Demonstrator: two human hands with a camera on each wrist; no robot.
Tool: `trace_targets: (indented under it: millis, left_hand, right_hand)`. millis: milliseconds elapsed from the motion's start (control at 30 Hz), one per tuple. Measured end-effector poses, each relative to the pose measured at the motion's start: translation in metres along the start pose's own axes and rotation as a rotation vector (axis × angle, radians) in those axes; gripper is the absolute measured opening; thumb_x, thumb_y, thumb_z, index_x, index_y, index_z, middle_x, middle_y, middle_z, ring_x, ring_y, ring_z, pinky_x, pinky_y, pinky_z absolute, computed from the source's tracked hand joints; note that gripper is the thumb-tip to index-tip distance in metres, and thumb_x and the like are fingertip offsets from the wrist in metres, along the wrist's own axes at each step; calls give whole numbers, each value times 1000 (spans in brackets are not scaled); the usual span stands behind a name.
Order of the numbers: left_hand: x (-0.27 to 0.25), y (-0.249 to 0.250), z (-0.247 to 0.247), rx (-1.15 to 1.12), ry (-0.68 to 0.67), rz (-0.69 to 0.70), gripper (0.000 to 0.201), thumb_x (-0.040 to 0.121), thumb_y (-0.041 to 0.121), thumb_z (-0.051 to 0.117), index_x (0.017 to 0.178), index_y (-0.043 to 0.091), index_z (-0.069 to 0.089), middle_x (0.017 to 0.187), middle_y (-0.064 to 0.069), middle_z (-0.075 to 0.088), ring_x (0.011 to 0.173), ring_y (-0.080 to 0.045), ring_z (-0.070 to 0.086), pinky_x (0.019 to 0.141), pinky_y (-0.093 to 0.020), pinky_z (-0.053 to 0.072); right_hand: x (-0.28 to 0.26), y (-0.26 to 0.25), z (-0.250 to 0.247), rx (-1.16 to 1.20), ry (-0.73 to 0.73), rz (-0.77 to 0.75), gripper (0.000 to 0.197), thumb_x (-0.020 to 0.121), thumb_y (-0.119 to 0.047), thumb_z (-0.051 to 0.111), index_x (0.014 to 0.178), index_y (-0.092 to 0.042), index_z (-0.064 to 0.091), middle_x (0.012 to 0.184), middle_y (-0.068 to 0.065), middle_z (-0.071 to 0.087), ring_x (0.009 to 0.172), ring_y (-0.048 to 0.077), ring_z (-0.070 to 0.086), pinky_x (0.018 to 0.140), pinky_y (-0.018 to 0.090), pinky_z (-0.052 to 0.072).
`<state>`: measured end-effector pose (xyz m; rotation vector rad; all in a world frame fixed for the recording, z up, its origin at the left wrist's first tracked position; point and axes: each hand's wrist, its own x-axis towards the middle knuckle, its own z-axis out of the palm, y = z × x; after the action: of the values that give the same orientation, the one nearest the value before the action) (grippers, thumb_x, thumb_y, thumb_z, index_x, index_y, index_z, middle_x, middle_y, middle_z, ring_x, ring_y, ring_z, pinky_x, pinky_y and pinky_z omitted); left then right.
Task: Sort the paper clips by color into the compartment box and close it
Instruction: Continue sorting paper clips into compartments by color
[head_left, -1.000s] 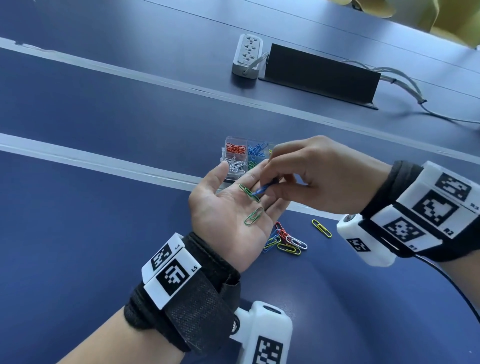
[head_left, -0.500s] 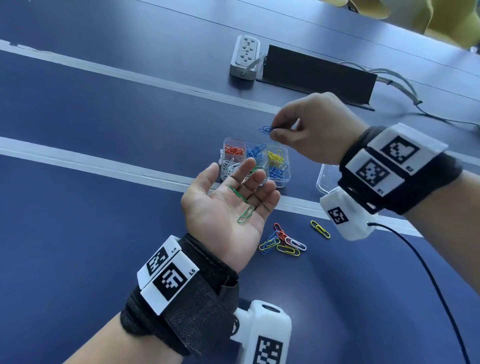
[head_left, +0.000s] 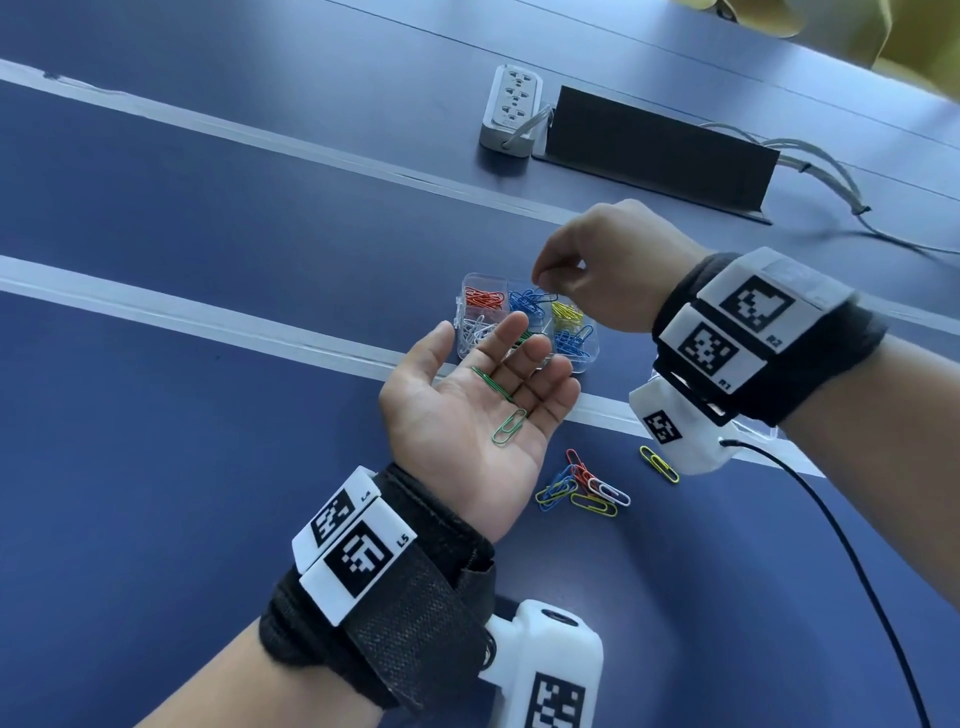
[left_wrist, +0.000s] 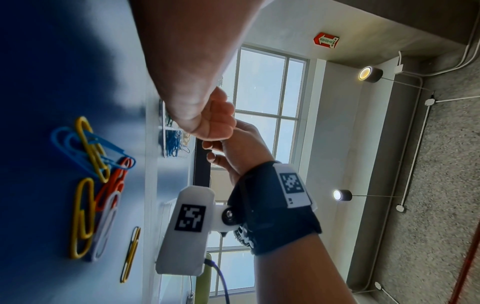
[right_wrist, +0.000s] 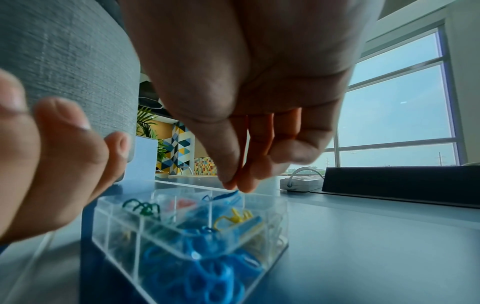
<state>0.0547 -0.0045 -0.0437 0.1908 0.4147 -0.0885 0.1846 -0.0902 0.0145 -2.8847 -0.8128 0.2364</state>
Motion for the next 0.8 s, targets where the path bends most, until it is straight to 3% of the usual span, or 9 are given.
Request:
trace_targets:
  millis: [167, 333, 467, 700, 800]
  left_hand:
    - [0, -1, 1, 11, -3, -2, 44, 88, 43, 37, 91, 7, 62, 77, -8, 58, 67, -23, 59, 72, -32, 50]
    - [-1, -1, 1, 19, -3, 4, 44, 88, 43, 37, 89, 7, 63, 75, -8, 59, 66, -24, 59, 72, -32, 50]
    - [-1, -1, 2, 23, -1, 4, 44, 88, 43, 37, 90, 7, 63, 75, -8, 58, 65, -23, 58, 72, -32, 50]
    - [-1, -1, 1, 29, -3, 1, 45, 89, 43, 37, 90, 7, 63, 76, -8, 58, 66, -23, 57, 73, -33, 50]
    - [-1, -2, 1, 31, -1, -2, 44, 88, 43, 37, 90, 7, 63, 76, -8, 57, 66, -23, 57, 73, -33, 50]
  right_hand:
    - [-5, -1, 6, -76, -17, -6, 24, 85, -15, 54, 95, -27, 72, 97, 1, 69, 87, 22, 59, 75, 23, 43]
    - [-1, 2, 6, -11, 20, 13, 12, 82, -35, 62, 89, -29, 70, 82, -2, 61, 78, 21, 57, 70, 25, 43]
    - [-1, 2, 6, 4, 53, -7, 17, 83, -24, 55, 86, -30, 70, 84, -1, 62, 83, 24, 60, 78, 30, 51]
    - [-10, -3, 9, -67, -21, -124, 36, 89, -12, 44, 103, -34, 68, 93, -4, 46, 85, 13, 41, 72, 24, 32]
    - [-10, -5, 6, -82, -7, -134, 38, 88, -10, 42, 102, -33, 69, 93, -4, 44, 90, 18, 47, 74, 25, 36]
